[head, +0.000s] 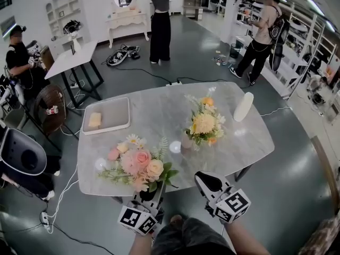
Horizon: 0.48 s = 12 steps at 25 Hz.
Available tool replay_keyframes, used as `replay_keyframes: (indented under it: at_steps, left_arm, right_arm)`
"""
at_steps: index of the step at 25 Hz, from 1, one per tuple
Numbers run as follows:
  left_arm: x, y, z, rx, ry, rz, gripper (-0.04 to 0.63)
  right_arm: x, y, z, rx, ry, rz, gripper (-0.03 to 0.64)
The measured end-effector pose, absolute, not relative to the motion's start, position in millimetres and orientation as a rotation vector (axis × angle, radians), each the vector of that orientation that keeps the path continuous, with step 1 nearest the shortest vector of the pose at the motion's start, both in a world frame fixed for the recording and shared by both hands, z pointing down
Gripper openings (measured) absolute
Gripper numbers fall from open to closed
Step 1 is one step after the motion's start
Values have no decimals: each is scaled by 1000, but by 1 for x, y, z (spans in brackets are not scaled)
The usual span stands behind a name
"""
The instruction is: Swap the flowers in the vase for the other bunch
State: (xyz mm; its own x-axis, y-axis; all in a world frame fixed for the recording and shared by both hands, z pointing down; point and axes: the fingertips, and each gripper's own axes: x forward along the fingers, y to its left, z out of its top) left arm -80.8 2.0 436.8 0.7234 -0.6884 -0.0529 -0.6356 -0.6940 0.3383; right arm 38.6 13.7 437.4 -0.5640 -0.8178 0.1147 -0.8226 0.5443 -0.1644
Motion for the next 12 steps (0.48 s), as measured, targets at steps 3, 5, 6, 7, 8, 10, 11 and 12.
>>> replay_keyframes:
  at_steps: [3, 5, 6, 7, 8, 10, 11, 12]
  left_arm:
    - [-80, 6, 431, 2628, -1052, -264, 67]
    - [-77, 14, 430, 2628, -1059, -260, 67]
    - [-76, 18, 429, 2628, -1063, -257, 68]
    - [-75, 24, 429, 2626, -1068, -254, 67]
    - [-74, 29, 428, 2622, -1073, -252, 67]
    - [-74, 42, 426, 2614, -1083, -250, 67]
    - [-73, 48, 425, 2610, -1088, -250, 67]
    - [-74, 55, 424, 2606, -1093, -251, 67]
  right_arm:
    - [36, 17, 430, 1425, -2765, 301, 37]
    - [38, 24, 430, 1409, -2774, 310, 37]
    - [39, 28, 431, 1403, -2776, 318, 37]
    - [40, 33, 431, 1397, -2778, 327, 37]
    - [41, 39, 432, 1392, -2780, 335, 37]
    - [41, 50, 430, 1377, -2785, 345, 37]
    - [41, 56, 429, 1367, -2788, 348, 37]
    - [40, 61, 428, 1357, -2791, 350, 37]
